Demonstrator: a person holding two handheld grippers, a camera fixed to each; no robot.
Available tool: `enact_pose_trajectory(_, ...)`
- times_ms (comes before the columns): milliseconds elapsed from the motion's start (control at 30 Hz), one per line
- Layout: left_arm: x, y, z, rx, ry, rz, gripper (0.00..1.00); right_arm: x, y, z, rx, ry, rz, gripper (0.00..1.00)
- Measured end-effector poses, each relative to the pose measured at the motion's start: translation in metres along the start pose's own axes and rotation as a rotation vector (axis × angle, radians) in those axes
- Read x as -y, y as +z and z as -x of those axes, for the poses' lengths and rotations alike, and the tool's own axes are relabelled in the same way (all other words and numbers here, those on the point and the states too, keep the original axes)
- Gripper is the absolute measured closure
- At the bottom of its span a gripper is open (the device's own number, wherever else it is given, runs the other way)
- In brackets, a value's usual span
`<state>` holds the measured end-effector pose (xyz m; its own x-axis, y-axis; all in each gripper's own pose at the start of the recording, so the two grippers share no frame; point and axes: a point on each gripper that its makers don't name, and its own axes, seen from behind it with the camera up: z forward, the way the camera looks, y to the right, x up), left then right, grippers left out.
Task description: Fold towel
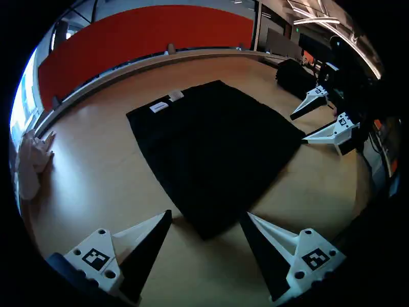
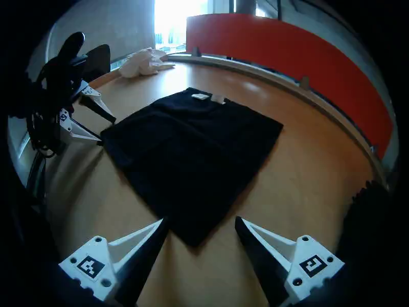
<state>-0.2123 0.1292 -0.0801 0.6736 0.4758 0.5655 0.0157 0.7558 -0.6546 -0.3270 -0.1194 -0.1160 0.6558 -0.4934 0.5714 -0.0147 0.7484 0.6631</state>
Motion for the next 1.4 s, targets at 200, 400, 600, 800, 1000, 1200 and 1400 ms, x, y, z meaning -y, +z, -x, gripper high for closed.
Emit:
enact_pose_trajectory(200, -0.002, 0.002, 0.001, 0.004, 0.014, -0.005, 0.03, 0.002, 0.001, 0.002, 0.0, 0.005, -0.015, 0.08)
enact_pose_trajectory(400, -0.002, 0.003, 0.002, 0.021, 0.036, -0.024, 0.11, 0.003, 0.0, 0.002, -0.002, 0.008, -0.018, 0.2)
enact_pose_trajectory(600, -0.003, 0.004, 0.003, 0.028, 0.021, -0.035, 0.23, 0.002, 0.0, 0.003, 0.002, 0.016, -0.018, 0.38)
enact_pose_trajectory(800, -0.004, 0.003, 0.003, 0.04, 0.013, -0.041, 0.38, 0.001, -0.001, 0.003, 0.002, 0.026, -0.018, 0.53)
enact_pose_trajectory(1000, -0.005, 0.004, 0.002, 0.053, 0.01, -0.041, 0.5, 0.002, -0.001, 0.003, 0.003, 0.031, -0.022, 0.57)
enact_pose_trajectory(1200, -0.003, 0.005, 0.0, 0.065, -0.009, -0.057, 0.77, 0.01, 0.001, 0.002, 0.007, 0.036, -0.053, 0.74)
enact_pose_trajectory(1400, -0.003, 0.004, -0.001, 0.073, -0.041, -0.059, 0.84, 0.016, 0.0, 0.0, 0.009, 0.036, -0.068, 0.81)
